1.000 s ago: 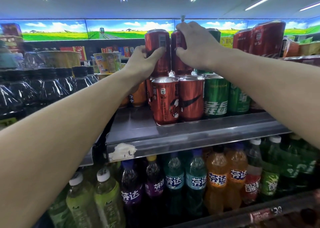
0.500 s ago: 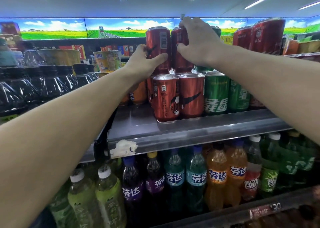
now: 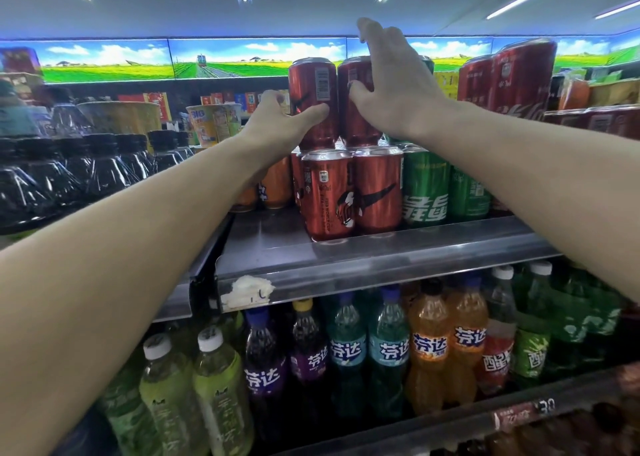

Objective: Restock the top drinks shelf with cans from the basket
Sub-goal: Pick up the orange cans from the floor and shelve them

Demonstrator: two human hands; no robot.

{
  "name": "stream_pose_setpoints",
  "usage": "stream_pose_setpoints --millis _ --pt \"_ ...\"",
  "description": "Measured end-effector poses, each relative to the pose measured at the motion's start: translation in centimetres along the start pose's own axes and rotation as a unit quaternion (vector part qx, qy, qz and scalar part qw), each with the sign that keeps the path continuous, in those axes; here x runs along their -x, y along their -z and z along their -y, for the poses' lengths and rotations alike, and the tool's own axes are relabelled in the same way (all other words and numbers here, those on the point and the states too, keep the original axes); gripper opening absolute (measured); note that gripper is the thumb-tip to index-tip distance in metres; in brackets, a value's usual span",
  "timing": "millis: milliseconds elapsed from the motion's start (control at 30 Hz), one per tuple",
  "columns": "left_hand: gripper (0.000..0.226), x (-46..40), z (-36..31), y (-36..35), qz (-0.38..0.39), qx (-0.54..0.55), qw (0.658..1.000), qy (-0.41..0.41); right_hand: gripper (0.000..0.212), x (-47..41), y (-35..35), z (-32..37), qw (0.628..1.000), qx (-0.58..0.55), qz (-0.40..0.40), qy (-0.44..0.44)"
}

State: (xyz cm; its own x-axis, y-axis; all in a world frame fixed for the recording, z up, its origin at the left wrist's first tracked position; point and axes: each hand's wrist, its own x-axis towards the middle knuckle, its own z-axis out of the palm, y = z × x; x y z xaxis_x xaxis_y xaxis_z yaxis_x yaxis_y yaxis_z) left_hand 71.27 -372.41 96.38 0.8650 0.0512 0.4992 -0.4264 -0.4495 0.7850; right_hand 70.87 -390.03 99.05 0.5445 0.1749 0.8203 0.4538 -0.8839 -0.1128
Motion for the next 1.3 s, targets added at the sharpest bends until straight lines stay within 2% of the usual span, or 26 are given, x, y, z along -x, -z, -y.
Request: stream_pose_setpoints --millis 133,233,367,467,567,667,800,933,1033,1167,1300 --pt "0.083 1.1 -0.6 0.6 -0.038 -0.028 0.999 -0.015 0.058 1.7 0.5 0.7 0.998 -0.024 -0.058 0.014" --pt "0.077 3.0 -0.9 0.7 -0.097 -0.066 0.992 -0.055 0.050 3.7 0.8 0.9 0.994 -0.053 -0.097 0.025" --pt "0.045 7.2 -0.9 -0.8 -0.180 -0.102 0.966 -0.153 0.040 7.5 0.2 0.8 0.987 -0.100 -0.119 0.029" --pt "0.028 11.2 -0.3 -3.0 -0.175 -0.114 0.953 -0.218 0.034 10.9 -0.7 0.2 0.983 -0.135 -0.122 0.029" --pt "0.026 14.9 1.1 -5.9 -0.142 -0.128 0.951 -0.244 0.029 14.8 -1.1 -0.9 0.982 -0.149 -0.115 0.012" --pt "0.025 18.1 3.0 -9.2 -0.097 -0.141 0.960 -0.220 0.030 19.0 -1.2 -2.0 0.981 -0.159 -0.107 -0.015" --pt "0.023 23.3 5.8 -14.3 -0.002 -0.137 0.975 -0.175 0.031 25.8 -1.0 -4.3 0.981 -0.156 -0.088 -0.075" --pt "0.022 29.3 8.6 -19.5 0.115 -0.123 0.977 -0.133 0.027 33.5 -0.6 -7.1 0.979 -0.123 -0.033 -0.161" --pt "0.019 33.7 10.5 -23.4 0.198 -0.119 0.968 -0.099 0.027 39.5 -0.4 -9.1 0.967 -0.098 0.004 -0.237" --pt "0.015 39.4 13.1 -27.9 0.311 -0.115 0.942 -0.046 0.027 48.0 0.0 -11.1 0.932 -0.076 0.067 -0.349" --pt "0.030 44.3 15.1 -31.8 0.370 -0.139 0.919 -0.009 0.026 56.3 1.3 -13.3 0.895 -0.068 0.124 -0.422"
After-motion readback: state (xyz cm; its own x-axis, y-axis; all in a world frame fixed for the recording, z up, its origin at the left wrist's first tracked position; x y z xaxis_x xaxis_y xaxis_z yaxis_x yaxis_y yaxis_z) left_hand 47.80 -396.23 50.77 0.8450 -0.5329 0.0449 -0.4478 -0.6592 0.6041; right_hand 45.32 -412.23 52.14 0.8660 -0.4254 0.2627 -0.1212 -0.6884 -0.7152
